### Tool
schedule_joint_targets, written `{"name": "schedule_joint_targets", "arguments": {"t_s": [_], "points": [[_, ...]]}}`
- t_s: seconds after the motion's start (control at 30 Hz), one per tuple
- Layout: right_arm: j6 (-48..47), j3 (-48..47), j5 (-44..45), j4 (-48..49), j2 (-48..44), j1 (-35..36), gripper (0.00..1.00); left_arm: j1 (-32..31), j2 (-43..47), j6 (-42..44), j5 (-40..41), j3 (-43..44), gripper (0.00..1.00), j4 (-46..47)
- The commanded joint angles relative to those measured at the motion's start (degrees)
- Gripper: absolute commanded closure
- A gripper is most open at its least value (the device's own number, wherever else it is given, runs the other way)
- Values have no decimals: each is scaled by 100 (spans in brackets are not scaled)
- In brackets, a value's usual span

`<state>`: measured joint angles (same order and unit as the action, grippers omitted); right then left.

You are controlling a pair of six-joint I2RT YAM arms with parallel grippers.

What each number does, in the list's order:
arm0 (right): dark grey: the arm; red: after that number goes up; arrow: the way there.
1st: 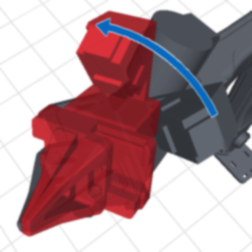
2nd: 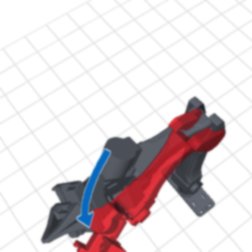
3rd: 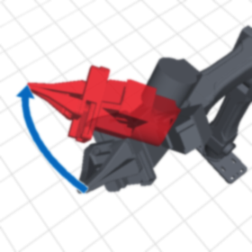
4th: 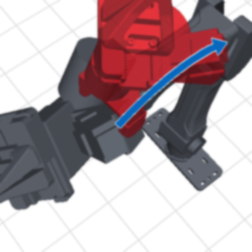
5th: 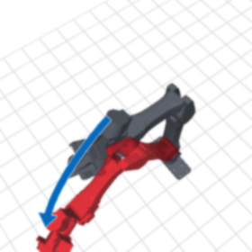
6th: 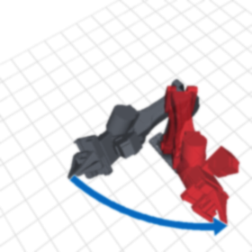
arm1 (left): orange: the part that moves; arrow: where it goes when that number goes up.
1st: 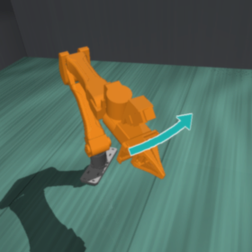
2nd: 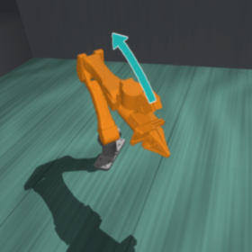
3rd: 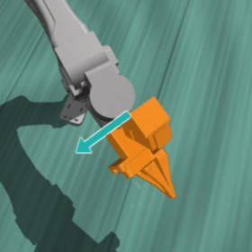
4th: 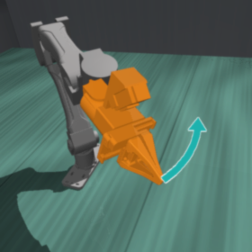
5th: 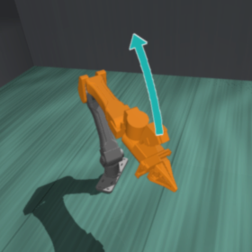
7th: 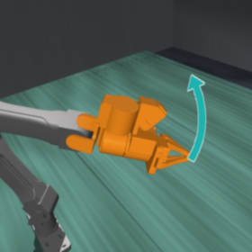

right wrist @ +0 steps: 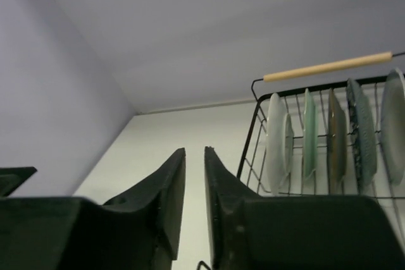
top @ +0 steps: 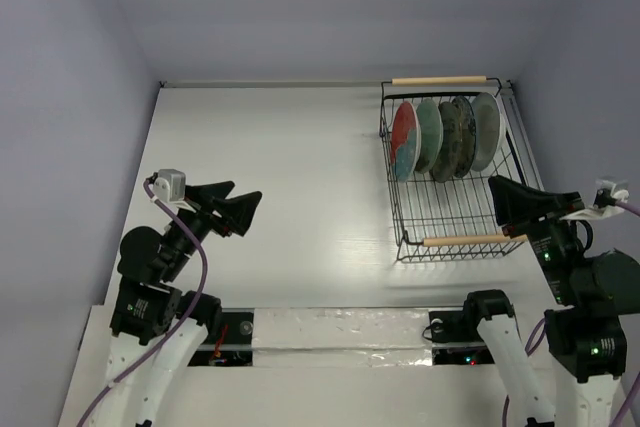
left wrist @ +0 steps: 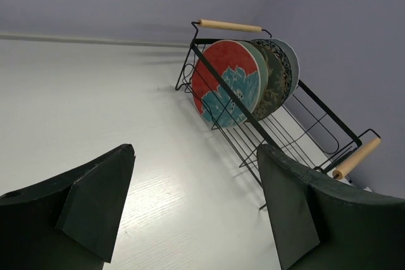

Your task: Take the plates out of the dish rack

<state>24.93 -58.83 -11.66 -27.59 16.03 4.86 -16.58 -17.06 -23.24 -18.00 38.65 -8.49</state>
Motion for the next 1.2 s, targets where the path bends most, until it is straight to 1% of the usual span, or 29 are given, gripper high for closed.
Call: {"name": "schedule_joint_targets", "arguments": {"t_s": [0.0, 0.03, 0.07, 0.1, 0.13, 0.17, 0.23, 0.27, 0.33, 0.37, 0.4, 0.43, 0.53, 0.57, 0.6, 0.63, 0.67, 0.7, 0.73, 0.77, 0.8, 0.87, 0.9, 0.97, 1.03, 1.07, 1.17], "points": [[-120, -76, -3, -9, 225, -29, 79, -30, -69, 48, -89, 2, 25, 251], [-128, -59, -29, -9, 277, -29, 83, -30, -78, 57, -98, -33, 25, 251], [-155, -50, -38, -9, 321, -29, 88, -30, -87, 66, -107, -33, 28, 243], [-190, -50, -47, -18, 443, -29, 96, -30, -113, 101, -125, -33, 29, 217], [-207, -50, -73, -44, 506, -29, 98, -30, -122, 110, -125, -33, 32, 216], [-225, -50, -82, -62, 558, -29, 100, -82, -122, 110, -142, -59, 41, 234], [-243, -41, -126, -53, 734, -29, 100, -82, -96, 22, -195, -164, 51, 348], [-260, -24, -126, -44, 787, -29, 100, -82, -96, -4, -221, -183, 62, 374], [-260, 20, -91, -1, 1033, -29, 100, -82, -87, -66, -257, -235, 75, 436], [-269, 55, -91, 130, 1138, -29, 100, -82, -96, -84, -205, -244, 88, 427], [-260, 82, -56, 158, 1261, -29, 100, -82, -105, -110, -126, -253, 95, 375], [-243, 82, -12, 175, 1549, -29, 100, -82, -139, -119, 6, -227, 100, 331], [-129, 143, 6, 604, 1990, 40, 100, -82, -192, -119, 147, -218, 100, 225], [-102, 109, 58, 676, 2296, 119, 100, -82, -193, -136, 165, -227, 100, 225], [-76, 39, 172, 711, 2464, 233, 100, -82, -193, -145, 174, -227, 100, 225], [-93, -32, 512, 790, 2631, 582, 100, -82, -184, -154, 191, -235, 100, 225], [-119, -119, 785, 782, 2807, 795, 100, -82, -184, -171, 200, -244, 93, 216], [-215, -364, 1084, 730, 3253, 1014, 100, -82, -184, -189, 209, -262, 86, 225], [-303, -523, 1757, 660, 3492, 1399, 100, -82, -201, -198, 226, -253, 80, 208], [-374, -681, 2016, 494, 3747, 1499, 96, -82, -210, -198, 235, -262, 76, 199], [-453, -961, 2227, 422, 4237, 1552, 79, -82, -201, -207, 253, -253, 82, 181], [-550, -1139, 2615, 360, 4626, 1553, 55, -82, -166, -189, 270, -253, 100, 173], [-646, -1261, 2721, 360, 4941, 1553, 42, -82, -123, -198, 305, -253, 100, 164], [-743, -1385, 2923, 395, 5216, 1553, 39, -82, -96, -224, 323, -262, 98, 172], [-866, -1543, 2994, 447, 5575, 1605, 40, -82, -61, -242, 349, -279, 85, 155], [-902, -1648, 3081, 404, 5725, 1605, 40, -82, -43, -251, 376, -271, 80, 155], [-1016, -2018, 3126, 219, 6279, 1605, 44, -82, -69, -268, 438, -271, 79, 120]]}}
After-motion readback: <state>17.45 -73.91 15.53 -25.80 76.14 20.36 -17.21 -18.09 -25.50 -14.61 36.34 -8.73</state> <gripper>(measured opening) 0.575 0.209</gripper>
